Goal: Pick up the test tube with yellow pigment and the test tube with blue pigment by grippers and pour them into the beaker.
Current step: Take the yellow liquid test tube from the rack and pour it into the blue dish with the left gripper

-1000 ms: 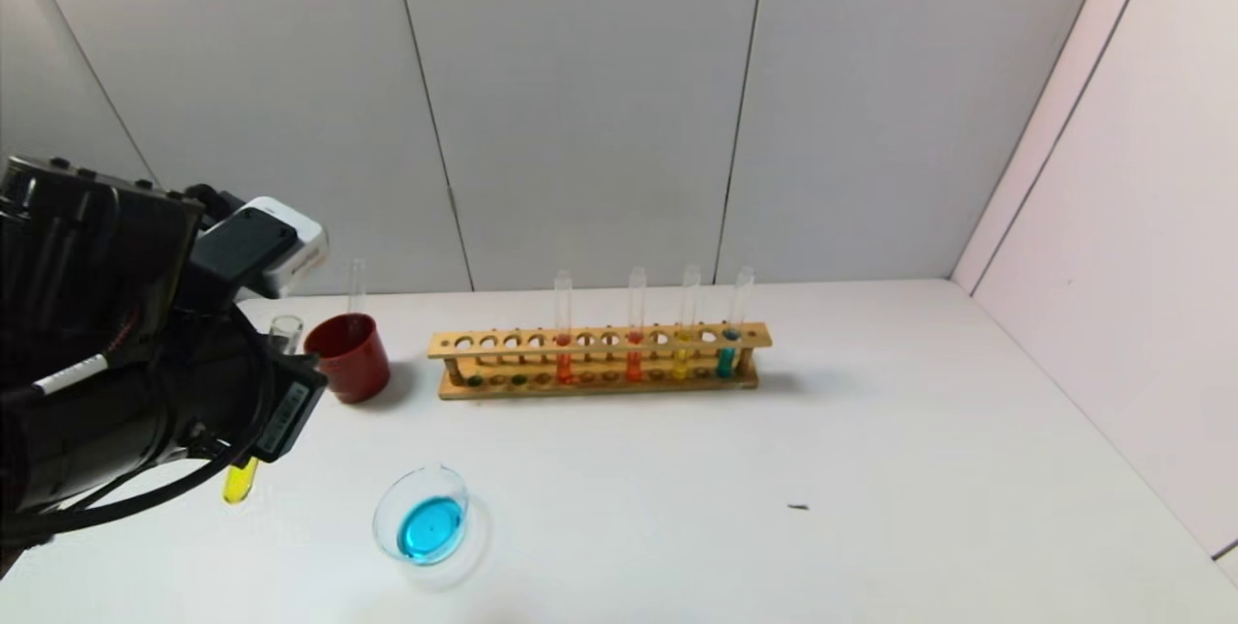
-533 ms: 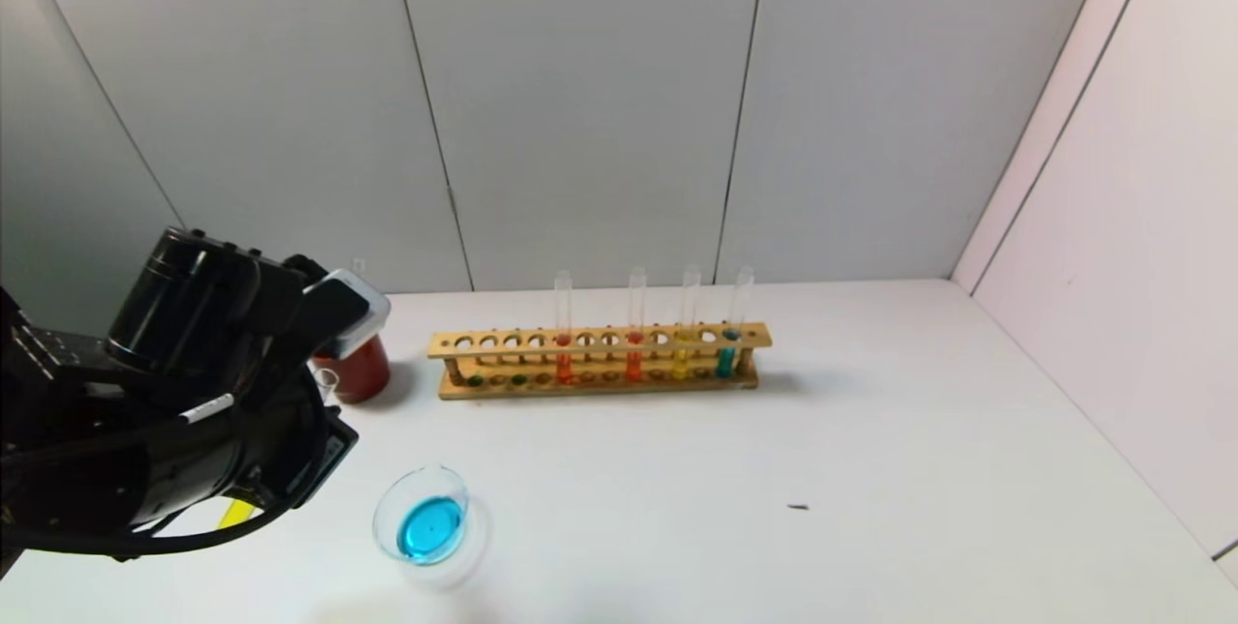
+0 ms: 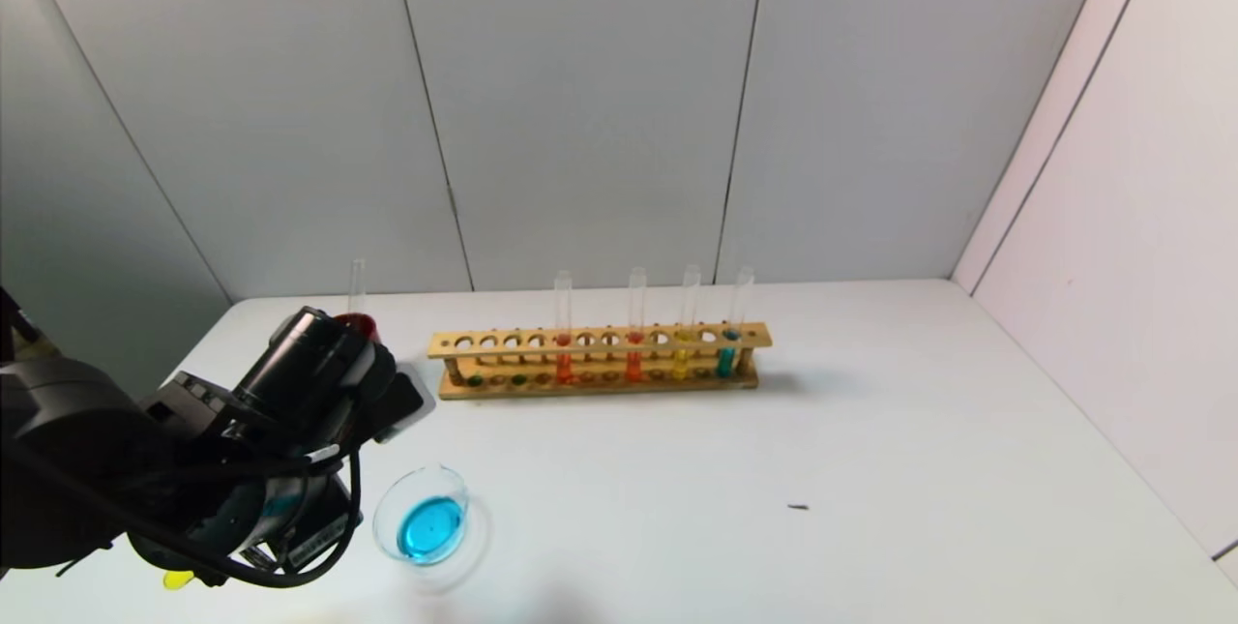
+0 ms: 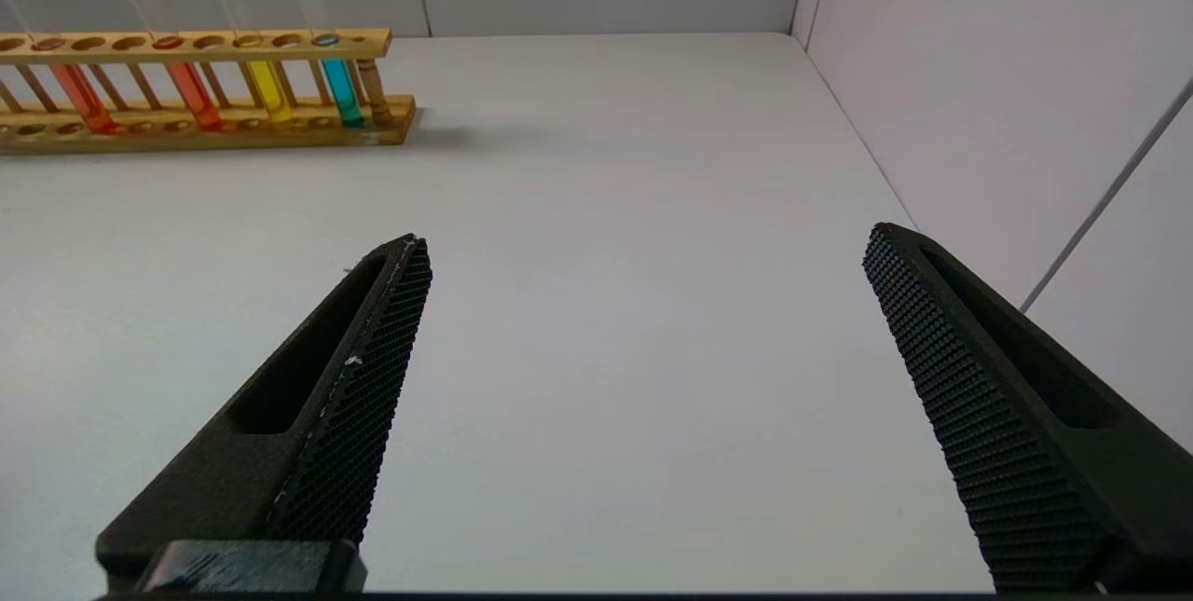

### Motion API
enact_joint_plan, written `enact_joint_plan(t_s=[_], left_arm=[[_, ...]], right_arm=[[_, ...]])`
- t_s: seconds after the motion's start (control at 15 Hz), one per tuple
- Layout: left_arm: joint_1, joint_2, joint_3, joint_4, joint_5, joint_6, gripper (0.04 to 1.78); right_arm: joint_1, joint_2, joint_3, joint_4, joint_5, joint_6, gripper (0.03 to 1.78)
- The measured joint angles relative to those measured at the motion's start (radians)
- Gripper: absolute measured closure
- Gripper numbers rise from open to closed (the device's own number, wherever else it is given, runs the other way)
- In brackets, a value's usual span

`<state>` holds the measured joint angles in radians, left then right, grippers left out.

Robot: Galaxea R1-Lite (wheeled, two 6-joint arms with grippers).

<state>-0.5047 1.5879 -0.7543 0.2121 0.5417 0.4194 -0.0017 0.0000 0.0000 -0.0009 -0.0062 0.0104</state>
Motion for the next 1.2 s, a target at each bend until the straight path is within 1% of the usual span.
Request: enact_joint_plan(t_s=[0.47, 0.67, 0.93, 1.2], left_arm=[[-0.02, 0.123, -0.008, 0.018, 0.002, 0.038, 1.5], [-0.044, 0.169, -0.009, 0.025, 0.007, 0.044, 1.5], [-0.055, 0.214, -0.026, 0.09, 0.028, 0.047, 1.5], [-0.057, 0.253, -0.091, 0.186, 0.035, 0.049, 1.5]], right_arm=[[0.0, 0.0, 0.0, 0.0, 0.0, 0.0, 0.11], [0.0, 0.0, 0.0, 0.0, 0.0, 0.0, 0.11], [0.0, 0.0, 0.0, 0.0, 0.0, 0.0, 0.11], [0.0, 0.0, 0.0, 0.0, 0.0, 0.0, 0.11]])
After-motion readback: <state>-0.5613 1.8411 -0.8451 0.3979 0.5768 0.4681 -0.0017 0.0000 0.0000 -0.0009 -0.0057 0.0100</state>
